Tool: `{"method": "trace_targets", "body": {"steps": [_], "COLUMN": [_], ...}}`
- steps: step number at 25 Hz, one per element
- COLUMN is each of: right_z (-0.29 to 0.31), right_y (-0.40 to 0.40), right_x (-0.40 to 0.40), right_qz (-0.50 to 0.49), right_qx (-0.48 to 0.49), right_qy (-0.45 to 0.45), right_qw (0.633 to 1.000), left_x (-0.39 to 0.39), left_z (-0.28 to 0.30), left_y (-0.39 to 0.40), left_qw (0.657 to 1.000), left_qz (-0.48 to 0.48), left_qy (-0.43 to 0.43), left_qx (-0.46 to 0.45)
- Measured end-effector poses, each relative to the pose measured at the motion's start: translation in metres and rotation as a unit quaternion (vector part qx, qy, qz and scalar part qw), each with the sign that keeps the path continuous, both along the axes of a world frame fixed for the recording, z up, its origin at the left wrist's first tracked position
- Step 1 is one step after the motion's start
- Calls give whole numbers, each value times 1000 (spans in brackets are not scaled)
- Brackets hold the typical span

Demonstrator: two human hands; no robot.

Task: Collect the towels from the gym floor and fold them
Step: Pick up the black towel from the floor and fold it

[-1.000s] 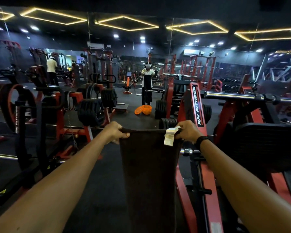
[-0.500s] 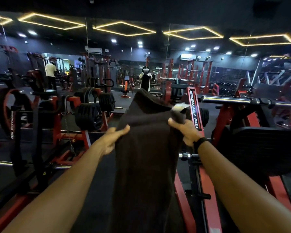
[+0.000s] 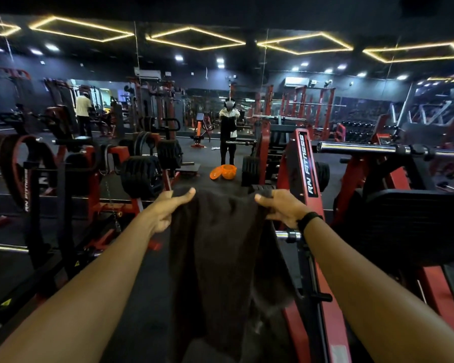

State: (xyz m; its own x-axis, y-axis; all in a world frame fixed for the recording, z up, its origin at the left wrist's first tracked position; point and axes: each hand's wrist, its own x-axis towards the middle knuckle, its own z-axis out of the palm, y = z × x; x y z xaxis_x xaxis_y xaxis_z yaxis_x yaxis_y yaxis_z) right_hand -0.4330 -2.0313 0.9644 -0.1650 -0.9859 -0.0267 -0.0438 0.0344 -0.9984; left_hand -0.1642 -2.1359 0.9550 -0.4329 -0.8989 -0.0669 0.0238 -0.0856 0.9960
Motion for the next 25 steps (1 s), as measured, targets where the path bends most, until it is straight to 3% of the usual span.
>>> {"method": "trace_targets", "body": {"steps": [2, 5, 8, 10, 12, 14, 16, 19, 21, 23, 25], "right_z": [-2, -3, 4, 10, 15, 20, 24, 26, 24, 22, 20], "right_y": [-1, -1, -1, 3, 8, 8, 9, 13, 12, 8, 8], "right_x": [0, 4, 6, 5, 7, 7, 1, -6, -7, -5, -6], "right_qz": [14, 8, -88, -14, 56, 5, -63, -23, -35, -119, -173], "right_qx": [-28, 9, -74, -89, -42, -45, -84, -116, -113, -122, -134], "right_qy": [-54, 30, -75, -113, -23, 45, 11, -69, -21, 44, 54], "right_qw": [998, 999, 991, 990, 997, 998, 994, 991, 993, 984, 974], "left_x": [0, -1, -7, -9, -10, -10, -9, -6, -8, -8, -8], "left_z": [0, 0, 7, 16, 20, 21, 21, 24, 26, 28, 29], "left_y": [1, 3, 3, 6, 9, 14, 11, 11, 9, 9, 9], "left_qw": [999, 996, 985, 983, 993, 992, 986, 989, 983, 971, 975], "left_qz": [-6, 83, 124, 115, 67, 78, 121, 95, 128, 191, 172], "left_qy": [-41, 44, 123, 141, 90, 3, 11, 10, -1, -19, -24], "left_qx": [-21, -5, 13, 4, -36, -99, -112, -111, -134, -146, -138]}}
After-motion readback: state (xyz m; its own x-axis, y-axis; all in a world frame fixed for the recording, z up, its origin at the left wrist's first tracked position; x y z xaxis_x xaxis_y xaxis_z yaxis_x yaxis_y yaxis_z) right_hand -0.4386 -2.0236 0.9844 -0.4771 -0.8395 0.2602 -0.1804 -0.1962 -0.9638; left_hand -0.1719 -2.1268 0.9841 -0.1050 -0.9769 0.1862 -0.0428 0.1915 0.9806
